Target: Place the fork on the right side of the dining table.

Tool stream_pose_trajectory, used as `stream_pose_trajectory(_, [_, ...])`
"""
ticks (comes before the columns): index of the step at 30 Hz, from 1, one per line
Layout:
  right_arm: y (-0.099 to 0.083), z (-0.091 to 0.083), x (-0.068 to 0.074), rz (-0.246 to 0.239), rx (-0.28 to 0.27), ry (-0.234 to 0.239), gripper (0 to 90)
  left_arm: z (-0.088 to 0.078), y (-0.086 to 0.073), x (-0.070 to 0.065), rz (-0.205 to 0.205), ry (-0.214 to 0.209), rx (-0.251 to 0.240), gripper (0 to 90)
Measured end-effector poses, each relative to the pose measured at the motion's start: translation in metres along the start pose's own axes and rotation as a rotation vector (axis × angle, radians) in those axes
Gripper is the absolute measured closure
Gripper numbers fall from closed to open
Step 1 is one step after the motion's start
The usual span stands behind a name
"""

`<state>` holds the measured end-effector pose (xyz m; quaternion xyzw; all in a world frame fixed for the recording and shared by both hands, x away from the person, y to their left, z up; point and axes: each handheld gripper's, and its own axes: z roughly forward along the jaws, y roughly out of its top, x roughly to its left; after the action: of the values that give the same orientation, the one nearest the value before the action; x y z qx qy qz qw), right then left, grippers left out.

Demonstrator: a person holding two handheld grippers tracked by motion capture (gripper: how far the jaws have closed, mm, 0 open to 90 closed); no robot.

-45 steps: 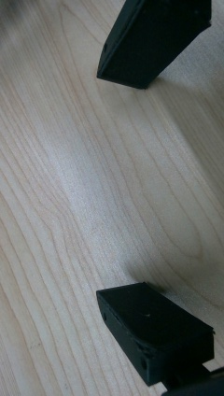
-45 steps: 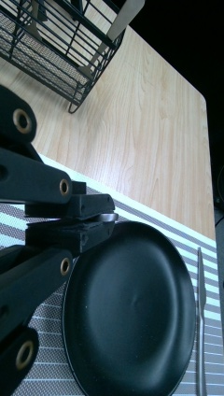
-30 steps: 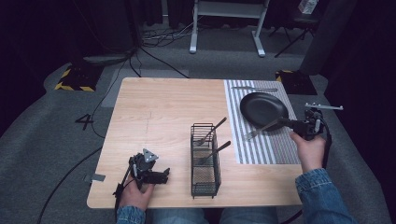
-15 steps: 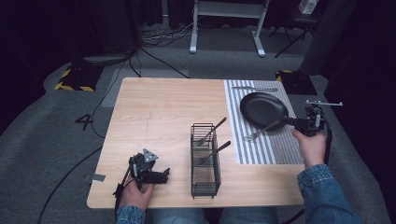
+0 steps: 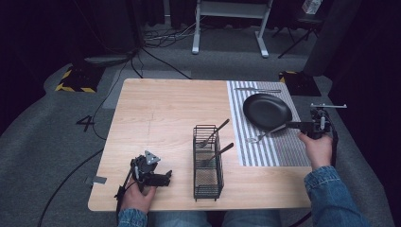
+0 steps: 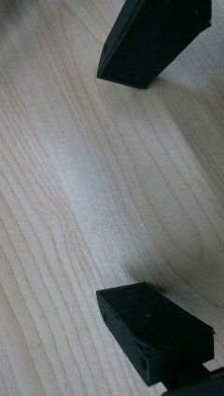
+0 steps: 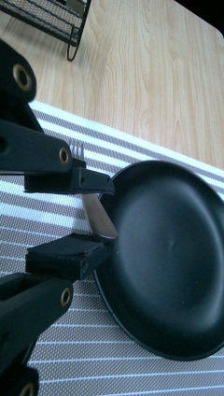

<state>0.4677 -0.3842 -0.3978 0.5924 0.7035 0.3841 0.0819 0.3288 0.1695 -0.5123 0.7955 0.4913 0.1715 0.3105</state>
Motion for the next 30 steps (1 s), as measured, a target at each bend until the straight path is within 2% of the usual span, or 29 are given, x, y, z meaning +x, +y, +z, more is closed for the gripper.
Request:
stream_pose_trajectory(7, [-0.008,0.006,-0.019,0.062,0.017,0.002,64.7,0.0,0.0,0.0,0.0,0.0,0.001,0.4])
stream_pose_trajectory(12, [-0.011,0.01,-0.024,0.059,0.026,-0.017,61.7,0.001,0.001,0.0,0.004,0.002,0.0,0.3])
stream_pose_trajectory(19, [-0.021,0.022,-0.041,0.101,0.064,-0.035,61.2,0.001,0.001,0.0,-0.003,0.002,0.0,0.3])
stream_pose_trajectory(30, [-0.022,0.032,-0.05,0.118,0.091,-0.067,61.3,0.001,0.001,0.0,-0.003,0.002,0.0,0.3])
